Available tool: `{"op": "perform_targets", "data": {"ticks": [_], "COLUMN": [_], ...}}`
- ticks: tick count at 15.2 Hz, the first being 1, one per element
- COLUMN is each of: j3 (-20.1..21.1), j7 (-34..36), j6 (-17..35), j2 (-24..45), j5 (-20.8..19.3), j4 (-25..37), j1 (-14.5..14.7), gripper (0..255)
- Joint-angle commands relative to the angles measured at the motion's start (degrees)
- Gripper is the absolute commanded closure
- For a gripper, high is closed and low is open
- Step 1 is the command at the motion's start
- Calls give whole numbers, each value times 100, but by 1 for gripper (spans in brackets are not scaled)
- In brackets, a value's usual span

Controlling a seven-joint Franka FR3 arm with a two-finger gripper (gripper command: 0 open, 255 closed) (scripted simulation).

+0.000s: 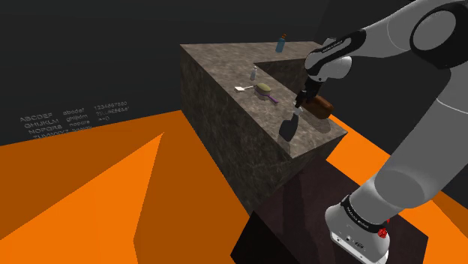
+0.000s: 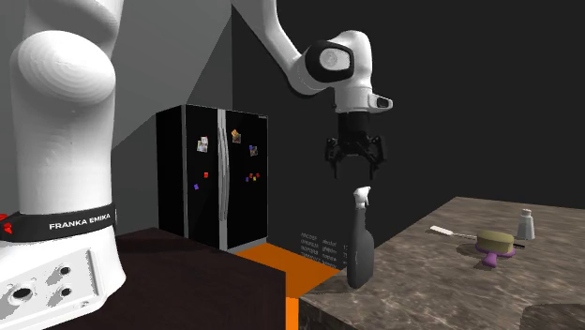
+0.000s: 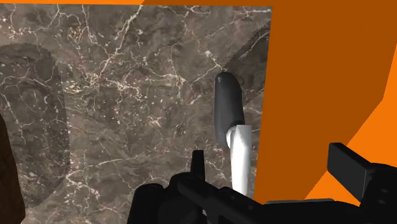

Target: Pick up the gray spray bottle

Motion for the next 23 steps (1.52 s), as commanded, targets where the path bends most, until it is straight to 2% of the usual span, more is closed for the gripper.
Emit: {"op": "perform_targets", "data": {"ticks": [1,8,10,11,20,23], "j3": [13,135,136,137,136,80], "j7": [-159,-370,-369,-370,-370,-283], "j6": [32,525,525,529,525,333], "j2": [289,721,721,721,721,544], "j5": [169,471,470,472,471,347], "j4": [236,133,132,129,133,165], "j1": [-83,-174,-175,-175,-175,-134], "gripper": [0,0,0,255,255,255]}}
